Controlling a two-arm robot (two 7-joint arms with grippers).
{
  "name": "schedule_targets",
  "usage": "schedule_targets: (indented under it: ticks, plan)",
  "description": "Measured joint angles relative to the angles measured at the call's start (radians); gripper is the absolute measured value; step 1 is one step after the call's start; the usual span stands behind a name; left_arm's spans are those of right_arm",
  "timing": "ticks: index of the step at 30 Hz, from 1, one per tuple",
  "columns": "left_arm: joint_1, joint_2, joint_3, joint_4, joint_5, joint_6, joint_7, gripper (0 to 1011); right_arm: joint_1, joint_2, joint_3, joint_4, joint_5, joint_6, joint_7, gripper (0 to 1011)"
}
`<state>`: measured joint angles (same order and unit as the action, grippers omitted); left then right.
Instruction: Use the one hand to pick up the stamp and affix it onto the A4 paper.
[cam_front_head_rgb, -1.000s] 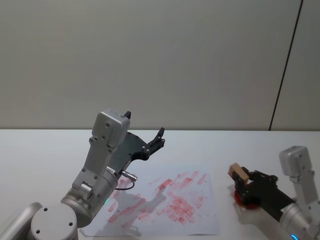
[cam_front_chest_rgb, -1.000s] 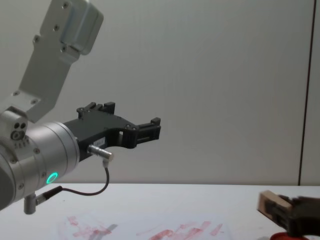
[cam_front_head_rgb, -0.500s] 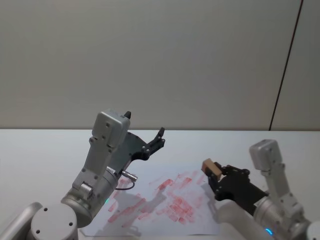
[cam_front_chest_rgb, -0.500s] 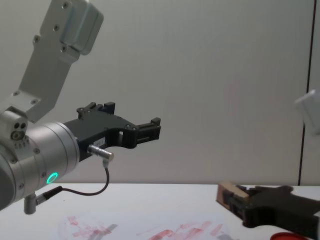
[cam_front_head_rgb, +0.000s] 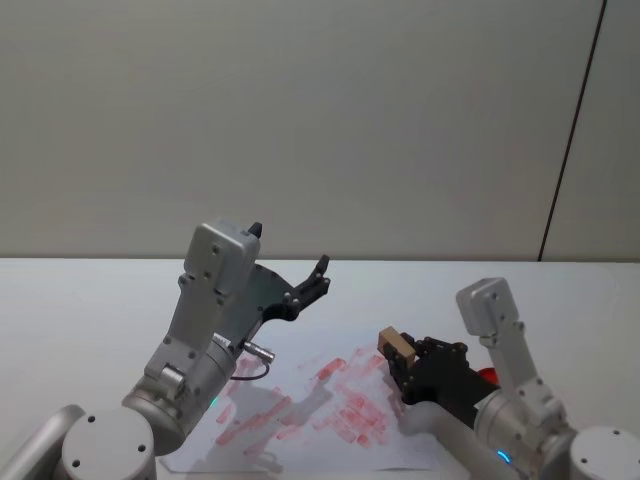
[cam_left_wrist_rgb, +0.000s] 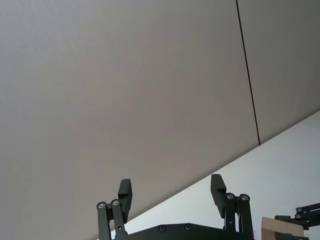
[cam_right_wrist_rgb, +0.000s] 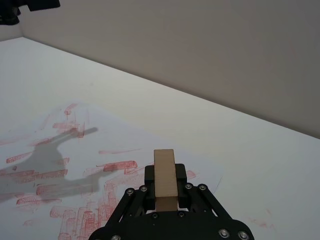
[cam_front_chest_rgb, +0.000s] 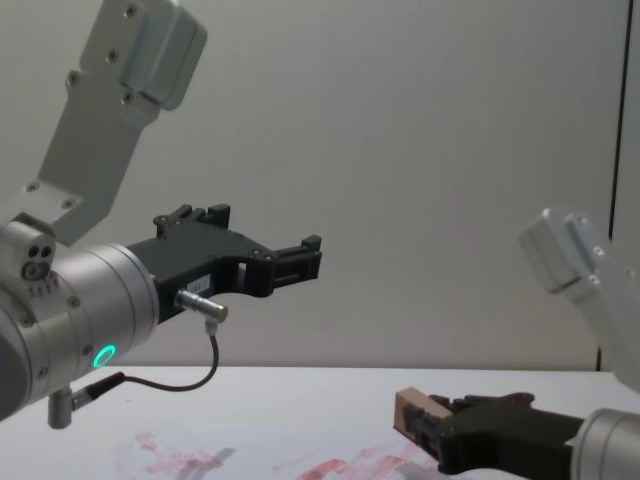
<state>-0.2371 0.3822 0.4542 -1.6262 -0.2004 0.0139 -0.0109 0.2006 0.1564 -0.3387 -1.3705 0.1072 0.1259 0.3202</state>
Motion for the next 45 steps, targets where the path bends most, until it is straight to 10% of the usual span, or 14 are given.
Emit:
schedule_targets:
  ticks: [45]
  plan:
    - [0.000,0.000,0.000,0.000,0.000,0.000,0.000,1003,0.047,-0.029,-0.021,0.090,-0.054,0.082,0.019,217]
